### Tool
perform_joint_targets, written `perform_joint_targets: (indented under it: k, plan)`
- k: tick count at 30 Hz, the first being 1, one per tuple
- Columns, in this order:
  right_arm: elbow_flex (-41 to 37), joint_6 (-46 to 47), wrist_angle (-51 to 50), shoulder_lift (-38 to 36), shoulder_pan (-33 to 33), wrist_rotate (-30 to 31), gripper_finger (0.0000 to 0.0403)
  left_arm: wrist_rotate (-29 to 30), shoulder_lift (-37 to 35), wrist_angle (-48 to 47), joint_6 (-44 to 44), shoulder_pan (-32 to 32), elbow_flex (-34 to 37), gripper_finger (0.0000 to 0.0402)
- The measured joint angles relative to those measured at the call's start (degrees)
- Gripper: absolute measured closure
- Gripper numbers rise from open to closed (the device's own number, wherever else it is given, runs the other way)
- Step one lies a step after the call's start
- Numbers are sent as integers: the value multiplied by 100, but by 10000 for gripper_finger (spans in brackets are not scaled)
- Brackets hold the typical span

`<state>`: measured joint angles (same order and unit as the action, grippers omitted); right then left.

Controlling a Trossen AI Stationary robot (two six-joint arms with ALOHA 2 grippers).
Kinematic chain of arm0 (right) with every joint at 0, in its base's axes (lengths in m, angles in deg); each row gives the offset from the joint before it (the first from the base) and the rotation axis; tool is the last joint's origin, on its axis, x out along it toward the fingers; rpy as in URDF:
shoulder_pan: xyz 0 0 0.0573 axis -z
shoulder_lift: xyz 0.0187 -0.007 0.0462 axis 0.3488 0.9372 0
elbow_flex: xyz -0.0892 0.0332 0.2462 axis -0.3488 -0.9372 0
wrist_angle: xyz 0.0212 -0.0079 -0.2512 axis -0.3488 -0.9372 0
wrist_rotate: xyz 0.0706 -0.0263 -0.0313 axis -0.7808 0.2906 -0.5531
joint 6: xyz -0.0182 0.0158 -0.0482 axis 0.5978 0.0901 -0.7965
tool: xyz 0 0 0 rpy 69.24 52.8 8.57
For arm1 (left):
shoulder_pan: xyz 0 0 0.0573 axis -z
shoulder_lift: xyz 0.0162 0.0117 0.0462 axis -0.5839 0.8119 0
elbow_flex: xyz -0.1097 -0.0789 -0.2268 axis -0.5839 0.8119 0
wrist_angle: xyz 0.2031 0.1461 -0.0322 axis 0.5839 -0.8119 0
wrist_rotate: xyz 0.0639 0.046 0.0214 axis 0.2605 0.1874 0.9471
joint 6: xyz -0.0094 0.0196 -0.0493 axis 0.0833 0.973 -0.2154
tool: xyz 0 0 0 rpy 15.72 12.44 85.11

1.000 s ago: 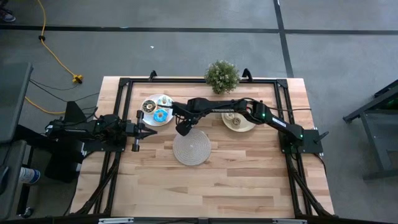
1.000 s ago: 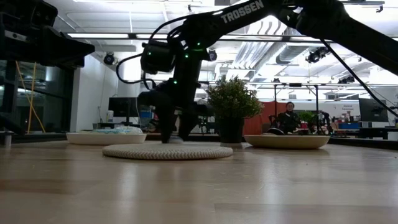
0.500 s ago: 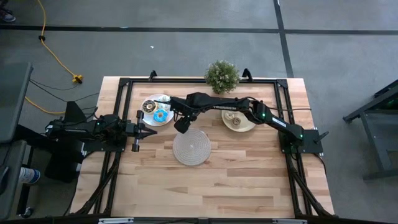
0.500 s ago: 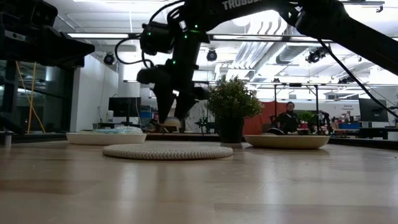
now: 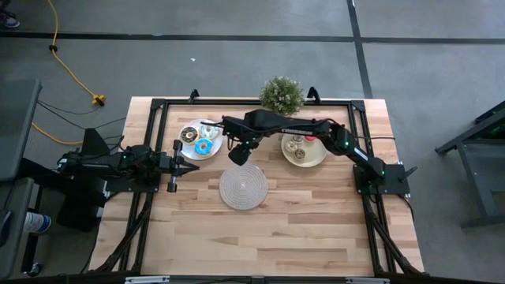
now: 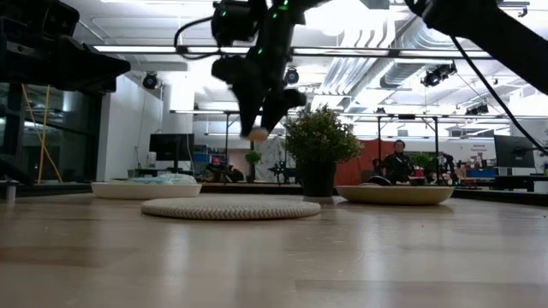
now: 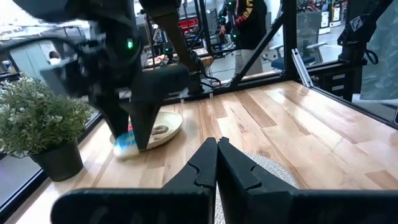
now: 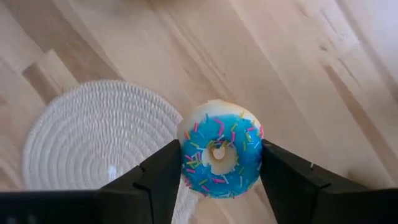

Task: Pick & Place donuts
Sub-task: Put the small blue donut on the brown plate

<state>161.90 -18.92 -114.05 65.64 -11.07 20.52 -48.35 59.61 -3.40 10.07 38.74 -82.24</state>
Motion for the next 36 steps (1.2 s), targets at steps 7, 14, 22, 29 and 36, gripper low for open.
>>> perform_joint_targets:
  k: [7, 14, 22, 29, 36]
  plan:
    - [-2, 0, -693, -376, -2, 333, 206, 0, 0, 26, 0, -1, 3, 401]
    - [0, 0, -1409, -786, 0, 727, 206, 0, 1, 36, 0, -1, 4, 401]
    - [-534, 0, -1701, -1449, 4, 823, 206, 0, -1, 38, 1, -1, 4, 401]
    - [-2924, 1, -501, -2886, 4, 843, 207, 2, -1, 45, 0, -1, 4, 401]
    - [-5398, 61, 1153, -4479, 39, 501, 207, 2, 0, 45, 0, 0, 4, 401]
